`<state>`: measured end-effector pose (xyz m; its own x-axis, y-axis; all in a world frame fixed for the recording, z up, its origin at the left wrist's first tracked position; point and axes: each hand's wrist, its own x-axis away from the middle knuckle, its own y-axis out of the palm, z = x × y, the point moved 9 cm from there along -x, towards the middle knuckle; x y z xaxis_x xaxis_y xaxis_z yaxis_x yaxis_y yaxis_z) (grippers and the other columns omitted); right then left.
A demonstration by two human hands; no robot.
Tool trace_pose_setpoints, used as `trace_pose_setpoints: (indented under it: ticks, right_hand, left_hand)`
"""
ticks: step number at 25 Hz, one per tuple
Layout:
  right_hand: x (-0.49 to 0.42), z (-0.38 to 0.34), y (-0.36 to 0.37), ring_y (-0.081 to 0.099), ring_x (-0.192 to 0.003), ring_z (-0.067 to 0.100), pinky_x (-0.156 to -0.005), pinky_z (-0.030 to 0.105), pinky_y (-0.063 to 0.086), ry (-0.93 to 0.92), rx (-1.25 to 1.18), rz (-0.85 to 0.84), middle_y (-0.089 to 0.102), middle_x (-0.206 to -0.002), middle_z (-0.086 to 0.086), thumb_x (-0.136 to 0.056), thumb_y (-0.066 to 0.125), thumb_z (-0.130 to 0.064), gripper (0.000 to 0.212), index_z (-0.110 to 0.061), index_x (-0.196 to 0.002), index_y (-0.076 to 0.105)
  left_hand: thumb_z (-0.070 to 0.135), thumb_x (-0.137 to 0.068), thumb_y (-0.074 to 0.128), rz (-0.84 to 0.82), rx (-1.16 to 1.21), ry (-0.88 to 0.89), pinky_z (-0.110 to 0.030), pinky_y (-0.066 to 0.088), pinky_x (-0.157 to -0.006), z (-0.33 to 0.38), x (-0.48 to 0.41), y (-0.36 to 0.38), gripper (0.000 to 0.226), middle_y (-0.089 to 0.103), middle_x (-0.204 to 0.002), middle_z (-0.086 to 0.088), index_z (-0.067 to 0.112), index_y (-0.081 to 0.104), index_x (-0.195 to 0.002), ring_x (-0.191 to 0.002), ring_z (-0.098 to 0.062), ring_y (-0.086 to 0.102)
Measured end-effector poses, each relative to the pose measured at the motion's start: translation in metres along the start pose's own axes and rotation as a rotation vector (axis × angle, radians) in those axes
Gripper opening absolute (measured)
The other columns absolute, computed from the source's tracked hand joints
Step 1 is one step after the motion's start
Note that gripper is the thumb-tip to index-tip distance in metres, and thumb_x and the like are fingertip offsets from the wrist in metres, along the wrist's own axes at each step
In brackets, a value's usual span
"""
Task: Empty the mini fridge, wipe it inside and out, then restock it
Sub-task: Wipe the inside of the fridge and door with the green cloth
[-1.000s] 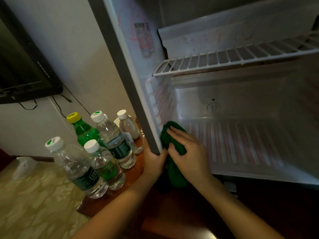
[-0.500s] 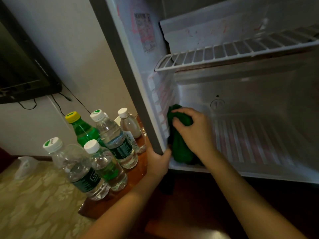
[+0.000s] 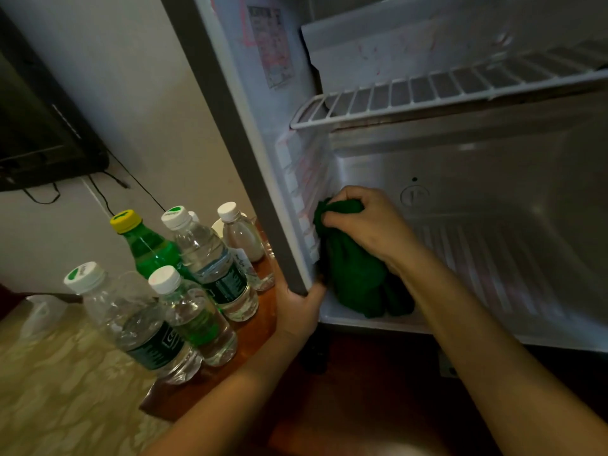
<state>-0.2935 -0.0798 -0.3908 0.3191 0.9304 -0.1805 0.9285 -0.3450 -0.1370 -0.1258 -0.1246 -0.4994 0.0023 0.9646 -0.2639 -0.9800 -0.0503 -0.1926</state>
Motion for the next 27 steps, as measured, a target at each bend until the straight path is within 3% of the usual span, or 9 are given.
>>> trace_pose_setpoints:
  ticks: [2,5,7,9,11,14,18,21,27]
  right_hand:
    - [0.005,0.003,0.004,0.066,-0.076,0.012,-0.072,0.029,0.054,-0.006,-0.039,-0.005,0.069,-0.078,-0.003,-0.075,0.074,-0.017,0.008,-0.023,-0.076,0.069]
    - [0.009,0.012,-0.012,0.062,-0.093,0.009,-0.088,0.032,0.053,-0.118,-0.094,0.264,0.066,-0.102,0.0,-0.084,0.065,-0.012,0.016,-0.026,-0.092,0.068]
    - [0.017,0.011,-0.02,0.057,-0.1,0.005,-0.093,0.024,0.049,-0.215,-0.152,0.381,0.058,-0.114,0.005,-0.09,0.06,-0.01,0.022,-0.025,-0.105,0.067]
    - [0.027,0.007,-0.017,0.053,-0.104,-0.002,-0.094,0.012,0.042,-0.344,-0.071,0.364,0.052,-0.116,0.004,-0.091,0.059,-0.009,0.028,-0.022,-0.115,0.065]
    - [0.036,0.001,-0.005,0.05,-0.107,-0.004,-0.094,0.009,0.039,-0.484,0.101,0.274,0.049,-0.116,-0.002,-0.09,0.059,-0.015,0.033,-0.02,-0.122,0.063]
    - [0.039,-0.002,0.002,0.05,-0.11,-0.001,-0.094,0.013,0.041,-0.613,0.271,0.202,0.046,-0.117,-0.009,-0.086,0.057,-0.023,0.036,-0.019,-0.122,0.062]
    - [0.039,-0.007,0.001,0.054,-0.108,0.01,-0.089,0.022,0.048,-0.709,0.371,0.192,0.049,-0.117,-0.004,-0.083,0.058,-0.021,0.034,-0.017,-0.117,0.062]
    - [0.04,-0.005,0.001,0.055,-0.108,0.014,-0.088,0.027,0.05,-0.729,0.368,0.22,0.05,-0.117,-0.001,-0.085,0.057,-0.02,0.031,-0.016,-0.115,0.063]
    - [0.04,-0.004,-0.005,0.056,-0.106,0.016,-0.084,0.037,0.053,-0.764,0.36,0.202,0.047,-0.117,-0.002,-0.088,0.054,-0.019,0.031,-0.02,-0.115,0.068]
  left_hand:
    - [0.049,-0.059,0.066,-0.012,0.005,0.011,-0.044,0.041,-0.105,-0.001,-0.002,0.0,0.09,0.056,-0.127,-0.01,0.006,0.043,-0.135,-0.119,-0.025,0.052]
    - [0.052,-0.059,0.067,-0.03,-0.066,-0.008,-0.05,0.042,-0.102,-0.005,-0.003,0.001,0.088,0.057,-0.125,-0.014,0.007,0.046,-0.132,-0.117,-0.031,0.053]
    - [0.061,-0.058,0.067,-0.001,-0.147,0.022,-0.05,0.042,-0.102,-0.009,-0.004,-0.003,0.091,0.057,-0.123,-0.012,0.009,0.047,-0.13,-0.116,-0.03,0.053]
    - [0.075,-0.059,0.065,0.009,-0.128,0.026,-0.048,0.039,-0.106,-0.011,-0.006,-0.003,0.101,0.054,-0.131,-0.009,0.013,0.043,-0.136,-0.123,-0.027,0.049]
    - [0.079,-0.057,0.065,-0.007,-0.073,0.024,-0.049,0.04,-0.105,-0.012,-0.007,-0.002,0.105,0.053,-0.133,-0.007,0.016,0.041,-0.138,-0.124,-0.025,0.05]
    - [0.066,-0.062,0.073,-0.058,-0.004,0.051,-0.05,0.044,-0.101,-0.012,-0.007,0.005,0.097,0.056,-0.128,-0.009,0.013,0.042,-0.137,-0.119,-0.025,0.054]
    - [0.071,-0.062,0.071,-0.058,-0.008,0.038,-0.052,0.042,-0.102,-0.018,-0.009,0.003,0.101,0.054,-0.131,-0.009,0.016,0.038,-0.14,-0.123,-0.027,0.051]
    - [0.067,-0.064,0.069,-0.025,-0.032,0.048,-0.049,0.039,-0.106,-0.012,-0.006,0.001,0.099,0.051,-0.134,-0.009,0.015,0.035,-0.141,-0.125,-0.026,0.048]
    - [0.078,-0.058,0.066,-0.022,-0.066,0.02,-0.05,0.04,-0.104,-0.024,-0.009,-0.001,0.105,0.052,-0.133,-0.008,0.02,0.036,-0.141,-0.124,-0.027,0.05]
